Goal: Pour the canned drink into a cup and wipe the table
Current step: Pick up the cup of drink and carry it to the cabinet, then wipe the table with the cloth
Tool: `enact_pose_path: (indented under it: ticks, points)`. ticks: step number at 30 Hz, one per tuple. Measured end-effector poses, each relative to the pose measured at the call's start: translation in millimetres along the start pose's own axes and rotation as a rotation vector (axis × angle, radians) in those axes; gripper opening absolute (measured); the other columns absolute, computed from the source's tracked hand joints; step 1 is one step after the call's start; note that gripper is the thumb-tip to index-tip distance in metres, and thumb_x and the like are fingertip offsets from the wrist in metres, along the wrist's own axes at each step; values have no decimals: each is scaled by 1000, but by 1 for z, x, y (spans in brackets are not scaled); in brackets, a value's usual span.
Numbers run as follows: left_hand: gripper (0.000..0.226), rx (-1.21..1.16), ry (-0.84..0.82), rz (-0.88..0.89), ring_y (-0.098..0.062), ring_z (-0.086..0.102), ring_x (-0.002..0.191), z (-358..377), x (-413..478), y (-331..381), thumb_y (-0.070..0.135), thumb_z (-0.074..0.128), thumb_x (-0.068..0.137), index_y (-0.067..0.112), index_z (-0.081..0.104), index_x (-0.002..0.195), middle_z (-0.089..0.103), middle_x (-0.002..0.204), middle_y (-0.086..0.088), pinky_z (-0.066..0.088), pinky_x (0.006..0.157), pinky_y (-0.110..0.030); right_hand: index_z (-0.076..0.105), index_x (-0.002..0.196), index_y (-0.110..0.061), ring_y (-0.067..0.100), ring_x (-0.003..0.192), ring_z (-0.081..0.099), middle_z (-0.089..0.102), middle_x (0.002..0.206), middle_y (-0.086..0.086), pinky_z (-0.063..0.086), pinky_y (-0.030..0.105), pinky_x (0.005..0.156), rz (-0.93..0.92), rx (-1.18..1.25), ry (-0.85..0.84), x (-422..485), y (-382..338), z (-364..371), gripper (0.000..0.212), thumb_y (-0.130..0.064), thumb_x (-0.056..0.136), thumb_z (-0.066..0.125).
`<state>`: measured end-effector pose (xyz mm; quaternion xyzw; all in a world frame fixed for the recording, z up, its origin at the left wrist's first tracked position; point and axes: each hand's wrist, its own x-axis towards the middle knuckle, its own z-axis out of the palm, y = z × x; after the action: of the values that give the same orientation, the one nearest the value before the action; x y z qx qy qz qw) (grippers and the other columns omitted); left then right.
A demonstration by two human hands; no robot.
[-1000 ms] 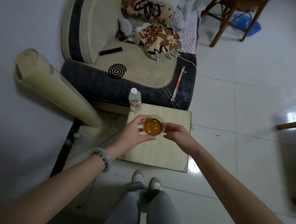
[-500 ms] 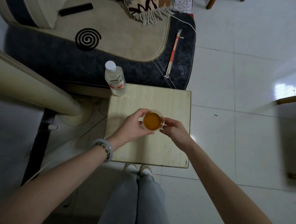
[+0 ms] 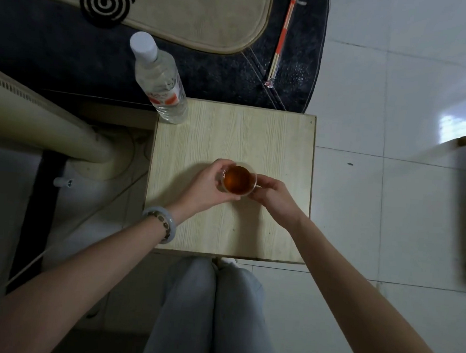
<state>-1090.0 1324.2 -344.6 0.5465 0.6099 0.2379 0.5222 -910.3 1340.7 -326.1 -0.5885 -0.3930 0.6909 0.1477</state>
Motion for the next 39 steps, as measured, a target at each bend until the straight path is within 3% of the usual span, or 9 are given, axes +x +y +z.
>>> enact_pose_path:
  ticks: [9,13,17,25,29,33,39]
  points:
    - [85,55,-20,-55,-12,45,125,-2,-2,3,14,85,65,20,39,136,49,133,4,36,105,-28,55,128,-8,18,119,54,60,127,7,40,40,106,36,-83,10,-9,-4,-3,51,4,79,46]
    - [92,271,-22,-95,-17,34,137,-21,-21,18,16,81,71,19,26,145,37,149,-2,31,112,-36,42,138,-4,22,127,47,45,141,10,36,42,109,63,-135,82,-41,-23,-10,55,5,83,45]
    - [91,476,-8,-82,-18,27,140,-50,-56,58,19,77,76,19,20,147,30,152,-2,25,111,-30,42,139,-8,21,128,46,45,143,7,37,36,108,49,-273,152,-89,-53,-12,55,6,86,42]
    - [80,920,3,227,-20,19,142,-88,-124,194,29,65,85,14,18,148,21,155,-5,16,115,-35,32,144,-12,22,135,37,38,148,7,32,31,108,-124,-773,231,-204,-140,-3,60,-9,87,52]
    - [78,1086,48,404,-22,15,144,-92,-147,261,29,60,88,12,14,149,17,157,-6,7,116,-34,30,144,-11,24,133,36,37,148,5,38,36,103,-231,-967,397,-253,-177,-4,62,-18,87,53]
    - [80,1152,108,504,-22,13,145,-89,-159,316,34,58,89,12,11,150,15,158,-6,6,117,-35,33,138,-8,28,127,40,43,142,7,43,38,95,-290,-1065,570,-302,-203,-12,57,-18,86,54]
    - [83,1138,141,627,-22,14,144,-66,-165,387,43,57,89,12,10,149,15,157,-5,11,116,-35,28,142,-6,28,130,37,40,142,9,42,38,99,-289,-1141,786,-372,-213,-43,62,-20,87,53]
